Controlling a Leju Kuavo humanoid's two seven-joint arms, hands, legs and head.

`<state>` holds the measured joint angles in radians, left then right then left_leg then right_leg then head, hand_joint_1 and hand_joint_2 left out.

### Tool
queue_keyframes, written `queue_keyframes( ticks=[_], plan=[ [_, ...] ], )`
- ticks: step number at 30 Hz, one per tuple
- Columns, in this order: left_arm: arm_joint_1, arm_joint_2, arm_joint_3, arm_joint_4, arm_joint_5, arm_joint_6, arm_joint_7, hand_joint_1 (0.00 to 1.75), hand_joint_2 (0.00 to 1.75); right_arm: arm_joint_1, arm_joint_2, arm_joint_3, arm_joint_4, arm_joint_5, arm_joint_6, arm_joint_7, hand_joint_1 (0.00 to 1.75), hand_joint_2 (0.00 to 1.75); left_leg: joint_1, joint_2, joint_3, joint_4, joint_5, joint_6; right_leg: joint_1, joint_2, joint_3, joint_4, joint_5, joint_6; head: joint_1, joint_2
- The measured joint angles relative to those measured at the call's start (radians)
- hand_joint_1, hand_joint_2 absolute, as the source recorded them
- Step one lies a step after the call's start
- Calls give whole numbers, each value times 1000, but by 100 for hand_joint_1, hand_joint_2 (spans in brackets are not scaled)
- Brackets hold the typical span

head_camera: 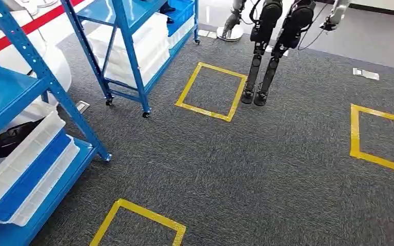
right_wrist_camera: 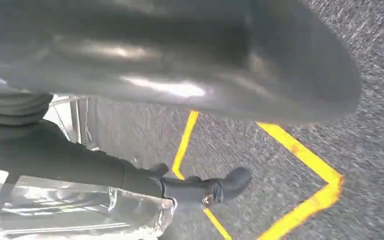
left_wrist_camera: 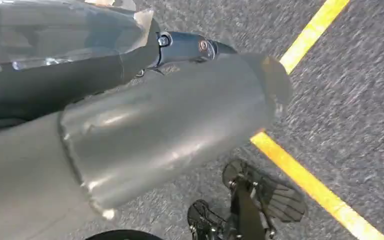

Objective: Take the parts from the cabinet and place them on the table.

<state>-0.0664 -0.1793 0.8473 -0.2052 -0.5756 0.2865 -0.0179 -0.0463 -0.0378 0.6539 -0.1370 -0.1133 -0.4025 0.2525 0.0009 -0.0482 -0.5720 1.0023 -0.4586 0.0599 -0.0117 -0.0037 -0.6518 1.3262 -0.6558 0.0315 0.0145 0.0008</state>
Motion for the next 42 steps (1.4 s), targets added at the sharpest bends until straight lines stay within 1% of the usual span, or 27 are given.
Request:
queue_keyframes(
  ticks=[1, 3, 4, 5, 6, 12, 14, 15, 16, 17, 19, 20, 21, 25, 26, 27, 28, 30, 31, 32, 34, 35, 36, 37, 40, 41, 42],
  plan=[
    [1, 0, 0, 0, 0, -1, -1, 0, 0, 1, 0, 0, 0, 0, -1, 0, 0, 0, 1, -16, 2, 1, 0, -1, -2, 1, 17, -40, 25, 11, 0, 0],
    [2, -1, 0, 0, 0, -2, -4, 0, 0, 2, 0, 0, 0, -1, -3, 0, 0, 0, 3, -47, 5, 3, 2, -5, -9, 18, 103, -229, 110, 34, 0, 0],
    [2, -1, 0, 0, 0, -2, -6, 0, 0, 3, -1, 0, 0, -1, -3, 0, 0, 0, 3, -59, 2, 5, 1, -11, -17, 61, 136, -307, 137, 39, 0, 0],
    [2, 0, 0, 0, 0, -2, -7, 0, 0, 3, 0, 0, 1, -1, -3, -1, 0, 0, -5, -69, -2, 12, -3, -20, -8, 71, 131, -319, 139, 26, 2, 0],
    [1, 0, 0, 0, 0, -2, -8, 0, 0, 2, -1, 0, 1, 0, -5, -2, 0, 0, -4, -73, -4, 11, -1, -25, -9, 57, 130, -320, 142, 15, 0, 0],
    [2, 0, 0, 0, 0, -2, -8, 0, 0, 1, 0, 0, 1, 0, -5, -2, 0, 0, -4, -75, -5, 11, -1, -26, -8, 56, 130, -320, 143, 13, -1, 0],
    [6, 0, 0, 0, 0, -2, -8, 0, 0, -4, 0, 0, 1, 1, -5, -3, 0, 0, 0, -86, -7, 6, 3, -32, -1, 45, 138, -319, 142, 3, -1, 0],
    [11, 3, 0, 0, 2, 0, -8, 0, 0, 0, 3, 0, 1, 9, -5, -8, 0, 0, 1, 12, -54, 106, -69, -46, -14, 3, 140, -325, 151, -26, -13, 0],
    [11, 2, 2, 0, 11, 8, -10, 0, 0, 8, 0, 1, 2, 16, -5, -16, 0, 0, 8, 43, -158, 327, -157, -56, -5, -47, 138, -325, 148, -36, -14, 0],
    [13, 2, 5, 0, 14, 10, -11, 0, 0, 7, 0, 2, 2, 17, -3, -16, 0, 0, 10, 46, -148, 307, -135, -56, -4, -58, 138, -325, 147, -37, -14, 0],
    [14, 2, 11, 0, 21, 13, -11, 0, 0, 4, 0, 5, 2, 18, -3, -18, 0, 0, 10, 64, -61, 143, -51, -52, -4, -82, 143, -325, 143, -37, -15, 0],
    [12, 2, 11, 0, 22, 14, -12, 0, 0, 3, 0, 8, 2, 21, -2, -19, 0, 0, 7, 109, -9, 54, -20, -45, -2, -91, 148, -325, 141, -34, -16, 0],
    [8, 2, 12, 0, 23, 16, -12, 0, 0, 4, -1, 9, 2, 22, -2, -20, 0, 0, -3, 153, 7, 19, -28, -43, 8, -99, 149, -322, 135, -26, -16, 0],
    [8, 0, 19, 0, 24, 19, -13, 0, 0, -5, -1, 13, 2, 23, 1, -21, 0, 0, -10, 91, 2, 9, -21, -23, 15, -145, 163, -331, 131, -9, -13, 0],
    [10, -5, 21, 0, 22, 19, -13, 0, 0, -4, -2, 16, 2, 22, 1, -21, 0, 0, 4, 82, 13, -4, -9, -15, 11, -121, 155, -318, 121, -3, -13, 0],
    [10, -5, 24, 0, 23, 19, -15, 0, 0, -3, -3, 18, 2, 21, 2, -21, 0, 0, 3, 71, 13, -7, -5, -8, 9, -59, 141, -281, 97, -7, -7, 0],
    [8, -3, 26, 0, 22, 19, -16, 0, 0, 0, -3, 18, 2, 20, 3, -21, 0, 0, 3, 60, 10, -7, -3, -5, 5, -23, 108, -214, 63, -13, -5, 0],
    [6, -4, 26, 0, 21, 18, -20, 0, 0, 3, -6, 19, 2, 15, 6, -21, 0, 0, 2, 29, 7, -6, -2, -4, 2, -4, 29, -52, 1, -16, -3, 0],
    [7, -5, 26, 0, 21, 18, -23, 0, 0, 3, -6, 19, 2, 13, 8, -21, 0, 0, 2, 12, 8, -6, -2, -5, 1, -1, 4, -4, -5, -9, -3, 0],
    [8, -5, 26, 0, 20, 17, -24, 0, 0, 3, -7, 19, 2, 12, 8, -21, 0, 0, 3, -2, 9, -5, -1, -5, 0, -1, 7, -17, 10, 0, -3, 0],
    [11, -6, 26, 0, 19, 15, -26, 0, 0, 4, -8, 19, 2, 8, 8, -20, 0, 0, 6, -33, 13, -3, -2, -9, -8, 6, 69, -158, 84, 26, -3, 0],
    [11, -6, 26, 0, 18, 13, -27, 0, 0, 4, -9, 19, 2, 8, 7, -20, 0, 0, 8, -48, 13, 0, -3, -14, -16, 30, 111, -256, 126, 37, -3, 0],
    [11, -5, 26, 0, 18, 11, -27, 0, 0, 8, -8, 19, 3, 8, 7, -20, 0, 0, 5, -57, 7, 6, -4, -23, -24, 78, 128, -311, 138, 39, 1, 0],
    [10, -4, 26, 0, 15, 11, -28, 0, 0, 6, -8, 19, 3, 8, 6, -20, 0, 0, 1, -71, 2, 11, -8, -30, -14, 62, 123, -313, 144, 23, 2, 0],
    [16, -2, 26, -1, 10, 11, -28, 0, 0, 0, -5, 19, 2, 7, 3, -21, 0, 0, 6, -91, -3, 7, -2, -39, -14, 36, 134, -312, 146, 0, -3, 0],
    [18, 1, 26, 0, 9, 11, -28, 0, 0, 0, -2, 19, 2, 5, 2, -21, 0, 0, 10, -82, -8, 15, -7, -42, -20, 22, 135, -316, 152, -10, -3, 0],
    [18, -1, 26, 0, 9, 11, -28, 0, 0, 2, -2, 19, 3, 4, 2, -20, 0, 0, 4, -15, -20, 46, -31, -46, -17, 15, 133, -316, 152, -16, -5, 0]
  ],
)
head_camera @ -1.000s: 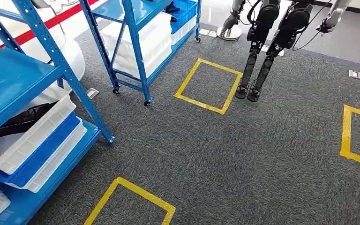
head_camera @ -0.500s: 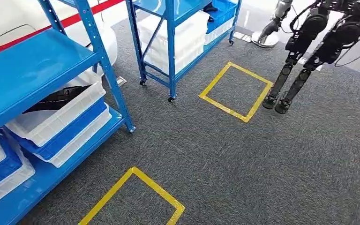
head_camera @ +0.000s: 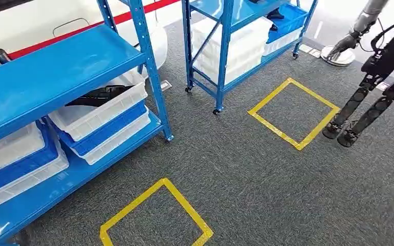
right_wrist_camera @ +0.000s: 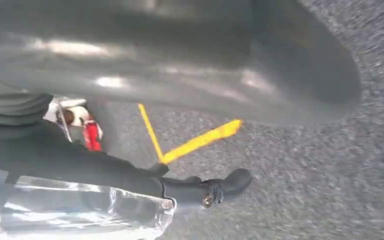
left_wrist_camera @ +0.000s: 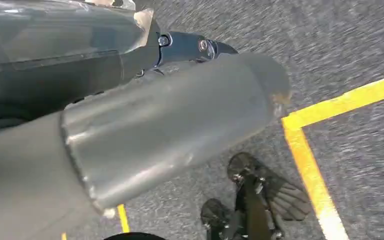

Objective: Take the parts from the cabinet and place them on the table.

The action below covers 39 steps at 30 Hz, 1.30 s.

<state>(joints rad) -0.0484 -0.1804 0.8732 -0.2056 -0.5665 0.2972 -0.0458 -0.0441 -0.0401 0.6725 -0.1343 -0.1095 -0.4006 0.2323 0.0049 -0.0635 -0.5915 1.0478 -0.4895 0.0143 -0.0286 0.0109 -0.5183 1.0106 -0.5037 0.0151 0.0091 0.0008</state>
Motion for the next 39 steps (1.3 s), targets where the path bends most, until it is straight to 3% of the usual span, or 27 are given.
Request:
queue_keyframes(
  ticks=[1, 3, 5, 6, 8, 9, 10, 13, 14, 15, 16, 18, 20, 21, 23, 24, 25, 28, 29, 30, 31, 32, 34, 35, 36, 38, 39],
  plan=[
    [-2, 0, 0, 0, 0, 0, 0, 0, 0, 2, 0, 0, 0, 0, 0, 0, 0, 0, 0, 36, -29, 60, -40, -4, 3, -12, -1, 0, 0, -7, -8, 0],
    [-5, 0, 0, 0, -2, -2, 0, 0, 0, 6, -1, 0, 0, -2, -1, 0, 0, 0, 3, 57, -109, 231, -120, -8, 10, -40, -4, 0, -4, -12, -8, 0],
    [-3, 0, 0, 0, -2, -2, 0, 0, 0, 6, -2, 0, 0, -4, -1, 0, 0, 0, 4, 61, -133, 284, -121, -8, 13, -65, -4, 0, -6, -15, -8, 0],
    [-2, 1, 0, 0, -3, -2, 0, 0, 0, 5, -2, 0, 0, -5, -2, 0, 0, 0, 4, 62, -111, 241, -91, -4, 15, -76, -3, 0, -7, -17, -9, 0],
    [-3, 2, 0, 0, -2, -2, -1, 0, 0, 2, 1, 0, 0, -5, -3, 0, 0, 0, 0, 88, -14, 63, -9, 10, 18, -99, 4, 0, -10, -19, -9, 0],
    [-5, 2, 2, -1, 7, -2, -2, 0, 0, 1, 3, 0, 0, -6, -3, 0, 0, 0, -9, 154, 29, -10, 6, 24, 19, -106, 8, 0, -10, -18, -8, 0],
    [-11, 3, 8, -3, 20, -1, -3, 0, 0, 1, 5, 0, 0, -8, -4, 0, 0, 0, -19, 169, 32, -25, -2, 23, 31, -117, 7, 3, -16, -11, -7, 0],
    [-12, 2, 27, -3, 34, 7, -8, 0, 0, -3, 4, 1, 0, -8, -6, 0, 0, 0, -23, 124, 24, -28, 3, 30, 29, -153, 16, -7, -15, -4, -8, 0],
    [-11, 2, 31, -3, 35, 8, -8, 0, 0, -5, 4, 2, 0, -8, -6, 0, 0, 0, -15, 109, 36, -46, 17, 36, 41, -158, 17, -5, -21, 3, -8, 0],
    [-10, -2, 33, -3, 35, 9, -9, 0, 0, -5, 4, 2, 0, -8, -6, 0, 0, 0, -10, 101, 38, -54, 23, 36, 28, -100, 10, 16, -32, 8, -6, 0],
    [-12, -2, 35, -4, 36, 10, -10, 0, 0, -1, 4, 2, 0, -8, -6, 0, 0, 0, -5, 88, 36, -56, 29, 43, 28, -51, -14, 66, -59, 3, -5, 0],
    [-15, -2, 40, -4, 36, 12, -11, 0, 0, 2, 4, 3, 0, -8, -6, -1, 0, 0, -5, 59, 30, -56, 32, 47, 21, -19, -94, 229, -128, -4, -2, 0],
    [-15, -3, 43, -4, 23, 11, 6, 0, 0, -1, 9, 3, 0, -22, -34, -34, 0, 0, -5, 26, 29, -55, 34, 44, 17, -15, -140, 317, -143, 9, -1, 0],
    [-16, -3, 43, -4, 11, 10, 21, 0, 0, -5, 24, 3, 0, -26, -54, -28, 0, 0, -4, 11, 30, -54, 35, 43, 14, -15, -128, 284, -119, 22, -2, 0],
    [-18, -2, 43, -4, 2, 10, 35, 0, 0, -18, 42, 3, 0, -27, -79, -8, 0, 0, 1, -16, 32, -50, 36, 37, 6, -1, -54, 117, -40, 47, -1, 0],
    [-22, -2, 43, -4, 0, 10, 38, 0, 0, -23, 49, 3, 0, -25, -80, -6, 0, 0, 2, -30, 29, -45, 35, 29, -5, 39, -11, 21, -6, 56, 0, 0],
    [-24, 0, 43, -5, 0, 10, 38, 0, 0, -25, 60, 3, 0, -25, -80, -5, 0, 0, -6, -40, 24, -35, 29, 19, 1, 58, -12, 3, -6, 46, 3, 0],
    [-23, 2, 43, -5, -3, 11, 35, 0, 0, -41, 76, 5, -3, -22, -81, -7, 0, 0, -2, -59, 18, -43, 33, 5, 9, 26, -5, 3, -1, 19, -2, 0],
    [-21, 5, 43, -5, -5, 12, 35, 0, 0, -41, 80, 5, -4, -22, -81, -12, 0, 0, 2, -68, 15, -41, 37, 0, -4, 14, -3, 0, 3, 10, -3, 0],
    [-20, 5, 43, -5, -9, 16, 36, 0, 0, -42, 85, 5, -5, -22, -81, -16, 0, 0, 3, -42, 8, -27, 25, -3, -6, 0, -3, -2, 7, 4, -2, 0],
    [-20, 4, 43, -5, -9, 19, 37, 0, 0, -38, 85, 5, -5, -23, -82, -20, 0, 0, 0, 10, -15, 22, -13, -8, -3, -10, -4, -2, 8, -9, -13, 0],
    [-22, 5, 43, -5, -10, 21, 37, 0, 0, -33, 85, 5, -5, -23, -84, -26, 0, 0, 2, 38, -50, 95, -56, -12, 1, -22, -5, -2, 6, -12, -15, 0],
    [-22, 5, 42, -5, -16, 21, 36, 0, 0, -23, 86, 5, -5, -23, -85, -34, 0, 0, 7, 55, -123, 244, -119, -19, 6, -48, -8, -2, 4, -15, -14, 0],
    [-20, 5, 42, -5, -20, 21, 36, 0, 0, -20, 87, 5, -5, -24, -85, -37, 0, 0, 8, 59, -141, 281, -123, -20, 6, -61, -8, -2, 3, -15, -14, 0],
    [-19, 5, 42, -5, -21, 21, 35, 0, 0, -20, 88, 5, -5, -25, -86, -37, 0, 0, 8, 61, -132, 262, -102, -20, 6, -73, -8, -2, 2, -16, -14, 0],
    [-18, 6, 42, -5, -27, 18, 32, 0, 0, -20, 89, 5, -5, -25, -85, -36, 0, 0, 8, 78, -51, 109, -21, -16, 6, -94, -5, -2, 0, -17, -15, 0],
    [-19, 6, 41, -5, -28, 18, 30, 0, 0, -21, 89, 5, -5, -26, -85, -36, 0, 0, 7, 115, 2, 15, 11, -10, 7, -103, -1, -2, -2, -14, -15, 0]
  ],
)
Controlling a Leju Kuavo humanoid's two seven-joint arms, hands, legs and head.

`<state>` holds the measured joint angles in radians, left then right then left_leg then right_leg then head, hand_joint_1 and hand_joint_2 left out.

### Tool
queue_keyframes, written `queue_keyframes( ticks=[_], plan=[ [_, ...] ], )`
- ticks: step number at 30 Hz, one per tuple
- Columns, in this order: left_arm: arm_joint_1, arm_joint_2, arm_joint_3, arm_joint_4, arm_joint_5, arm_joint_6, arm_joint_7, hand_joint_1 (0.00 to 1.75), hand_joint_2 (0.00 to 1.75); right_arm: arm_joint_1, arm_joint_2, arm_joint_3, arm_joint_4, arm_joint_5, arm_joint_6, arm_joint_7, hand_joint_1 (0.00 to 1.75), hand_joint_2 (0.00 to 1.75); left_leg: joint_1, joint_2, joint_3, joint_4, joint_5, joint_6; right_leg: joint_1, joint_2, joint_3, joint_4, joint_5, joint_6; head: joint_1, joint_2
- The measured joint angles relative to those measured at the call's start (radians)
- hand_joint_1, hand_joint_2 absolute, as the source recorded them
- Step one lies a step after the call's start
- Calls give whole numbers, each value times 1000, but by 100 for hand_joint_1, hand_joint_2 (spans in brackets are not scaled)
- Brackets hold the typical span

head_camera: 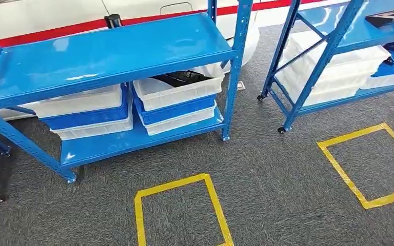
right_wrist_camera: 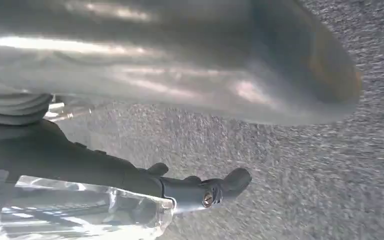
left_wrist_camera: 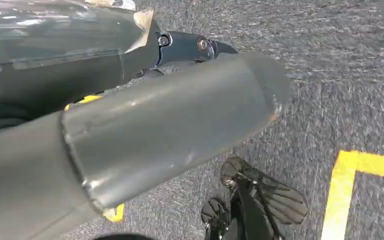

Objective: Take the parts from the cabinet and place them on the table.

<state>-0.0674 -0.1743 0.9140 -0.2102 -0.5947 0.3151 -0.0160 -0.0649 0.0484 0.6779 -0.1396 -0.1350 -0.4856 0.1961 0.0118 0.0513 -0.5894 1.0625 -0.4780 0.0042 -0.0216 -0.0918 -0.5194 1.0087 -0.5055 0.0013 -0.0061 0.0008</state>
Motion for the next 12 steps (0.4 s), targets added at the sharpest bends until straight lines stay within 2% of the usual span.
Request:
queue_keyframes(
  ticks=[1, 2, 4, 5, 6, 7, 8, 9, 10, 11, 12],
  plan=[
    [-3, 0, -1, 0, 0, 0, -1, 0, 0, 0, -2, 0, 0, -1, 0, 0, 0, 0, -6, 46, 21, -45, -3, 6, 9, -8, 3, 1, -4, 6, -1, 0],
    [-5, 0, -2, 0, -2, -2, -2, 0, 0, 2, -2, 0, 0, -3, 1, 0, 0, 0, -7, 34, 23, -45, 1, 6, 14, -14, -2, 0, -8, 13, 3, 0],
    [-2, -1, -4, 0, -3, -3, -6, 0, 0, 0, -5, 0, 0, -5, 2, 0, 0, 0, -14, 9, 18, -44, -1, 15, 12, -36, 14, -7, -11, 23, 3, 0],
    [-1, 0, -5, 0, -3, -3, -6, 0, 0, 0, -5, 0, -1, -5, 1, 0, 0, 0, -15, -6, 19, -52, 3, 23, 14, -50, 19, -11, -9, 30, 1, 0],
    [0, -1, -6, 0, -5, -3, -6, 0, 0, -1, -6, 0, -2, -5, 1, 0, 0, 0, -1, -17, 29, -65, 17, 33, 16, -25, 10, 1, -17, 37, 3, 0],
    [-1, -3, -9, 0, -6, -3, -8, 0, 0, 0, -11, 0, -2, -5, 0, -1, 0, 0, -3, -21, 28, -66, 19, 36, 10, 31, 5, 29, -35, 35, 4, 0],
    [-2, -2, -10, 0, -8, -3, -8, 0, 0, 4, -10, 0, -2, -9, 0, -8, 0, 0, -2, -31, 26, -66, 21, 43, 8, 68, -27, 94, -71, 26, 6, 0],
    [-3, -2, -11, 0, -11, -4, -10, 0, 0, 6, -12, -1, -2, -16, 0, -15, 0, 0, -2, -43, 25, -66, 21, 44, 5, 81, -72, 185, -111, 21, 12, 0],
    [-3, -2, -13, 0, -13, -6, -11, 0, 0, 8, -13, -1, -2, -19, -1, -16, 0, 0, -3, -54, 24, -65, 21, 44, 5, 85, -111, 262, -136, 22, 12, 0],
    [-2, -2, -13, 0, -14, -8, -12, 0, 0, 8, -13, -1, -2, -23, -5, -17, 0, 0, -4, -63, 25, -65, 21, 43, 6, 87, -137, 308, -142, 28, 13, 0],
    [-2, -2, -13, 1, -14, -8, -12, 0, 0, 8, -14, -1, -2, -24, -8, -17, 0, 0, -4, -72, 26, -65, 21, 43, 6, 87, -139, 301, -129, 36, 11, 0]
  ],
)
